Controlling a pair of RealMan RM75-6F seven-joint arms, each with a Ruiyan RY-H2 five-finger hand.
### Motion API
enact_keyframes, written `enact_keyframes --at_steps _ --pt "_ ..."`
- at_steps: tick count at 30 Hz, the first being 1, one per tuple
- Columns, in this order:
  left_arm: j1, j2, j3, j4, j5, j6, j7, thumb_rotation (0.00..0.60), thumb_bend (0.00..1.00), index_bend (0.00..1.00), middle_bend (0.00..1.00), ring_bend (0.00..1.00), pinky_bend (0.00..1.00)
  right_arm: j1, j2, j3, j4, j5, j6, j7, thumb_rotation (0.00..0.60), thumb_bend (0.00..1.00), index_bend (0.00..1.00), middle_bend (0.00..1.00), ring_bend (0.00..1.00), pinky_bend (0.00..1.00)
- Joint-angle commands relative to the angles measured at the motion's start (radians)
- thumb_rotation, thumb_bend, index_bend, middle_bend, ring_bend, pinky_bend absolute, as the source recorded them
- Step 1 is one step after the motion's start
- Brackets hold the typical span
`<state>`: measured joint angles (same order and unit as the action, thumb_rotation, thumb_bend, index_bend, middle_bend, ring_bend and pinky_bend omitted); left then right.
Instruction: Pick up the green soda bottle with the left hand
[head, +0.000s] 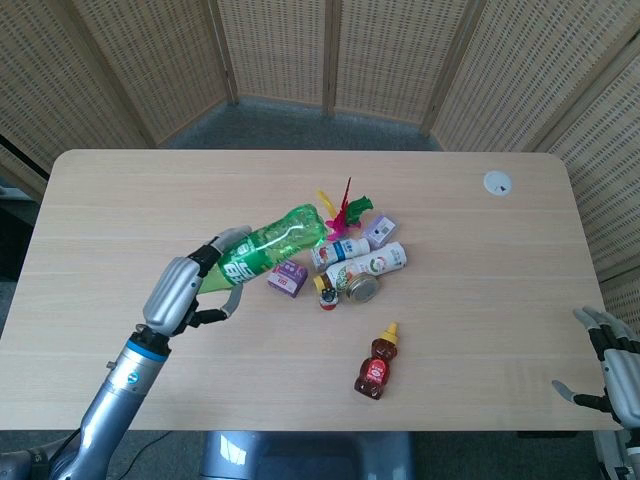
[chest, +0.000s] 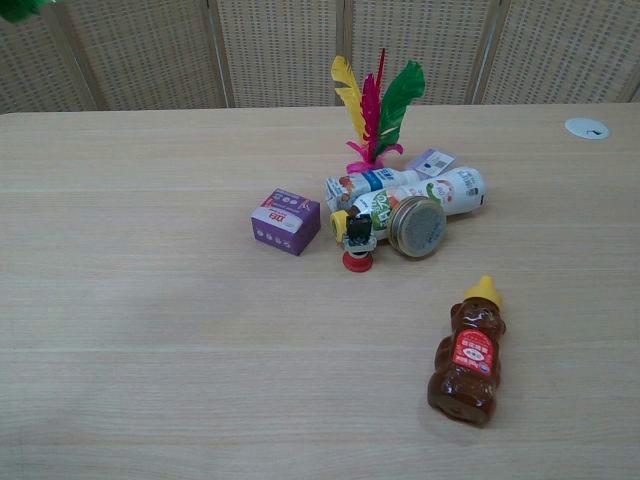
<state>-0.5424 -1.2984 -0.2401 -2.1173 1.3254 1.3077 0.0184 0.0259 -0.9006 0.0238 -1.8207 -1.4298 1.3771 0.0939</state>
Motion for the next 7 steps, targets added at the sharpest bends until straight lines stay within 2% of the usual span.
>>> enact_keyframes --at_steps 1,7 --pt "0.01 0.014 -0.002 -0.014 0.007 0.008 -0.009 0.6 0.77 0.46 0.37 0.6 0.56 0.006 -0.002 0.004 0.001 -0.001 -0.004 0.001 0.6 0.16 0.0 0.0 0.0 0.0" --pt "0.007 0.004 -0.001 -0.008 0.011 0.0 -0.002 0.6 0.77 0.46 0.37 0.6 0.56 0.011 0.001 0.007 0.0 0.008 -0.009 -0.004 0.6 0.17 0.0 0.0 0.0 0.0"
